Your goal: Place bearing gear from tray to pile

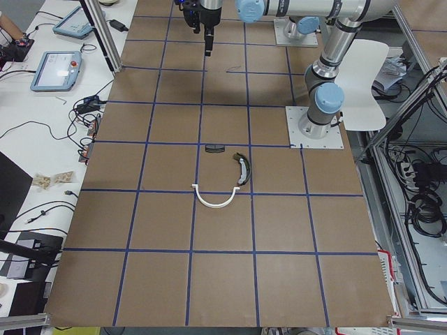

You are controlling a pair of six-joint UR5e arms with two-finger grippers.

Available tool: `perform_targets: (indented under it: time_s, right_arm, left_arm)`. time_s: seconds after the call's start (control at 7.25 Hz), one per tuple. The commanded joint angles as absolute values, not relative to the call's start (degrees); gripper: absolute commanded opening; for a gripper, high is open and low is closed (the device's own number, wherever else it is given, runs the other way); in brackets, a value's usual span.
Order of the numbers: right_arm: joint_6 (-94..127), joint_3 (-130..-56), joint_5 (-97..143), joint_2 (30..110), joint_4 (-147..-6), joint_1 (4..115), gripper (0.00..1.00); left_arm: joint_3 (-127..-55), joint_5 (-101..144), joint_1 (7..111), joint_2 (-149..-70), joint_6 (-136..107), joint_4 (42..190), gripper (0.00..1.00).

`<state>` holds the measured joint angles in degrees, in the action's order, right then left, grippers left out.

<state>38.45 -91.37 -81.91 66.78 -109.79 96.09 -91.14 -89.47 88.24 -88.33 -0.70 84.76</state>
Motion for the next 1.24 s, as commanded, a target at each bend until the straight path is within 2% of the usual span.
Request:
perform_targets:
  time_s: [0.0,0.69,0.83,0.97,1.1]
  right_arm:
    - [44.9,-91.5,-80.9,64.7,-109.9,105.6,0.0]
    - [50.6,-96.8,-77.5,60.4,-119.5,111.4,0.0]
    - [50.7,-98.1,-77.6,60.2,-121.3,111.4,0.17]
    - [50.9,-98.3,-77.6,60.4,-122.2,111.4,0.21]
    - [51.0,-97.9,-77.7,60.7,-123.6,111.4,0.88]
  left_arm:
    - [-91.1,-89.5,88.2,-88.3,-0.7,84.7,1.0]
    - [-91.1,-89.5,88.2,-88.3,-0.7,84.7,1.0]
    - [-91.1,-89.5,88.2,-88.3,-0.7,84.7,1.0]
    - [-91.1,-89.4,88.2,-88.5,-0.6,84.7,1.0]
    - [-91.3,-89.5,88.3,-88.9,-0.6,84.8,1.0]
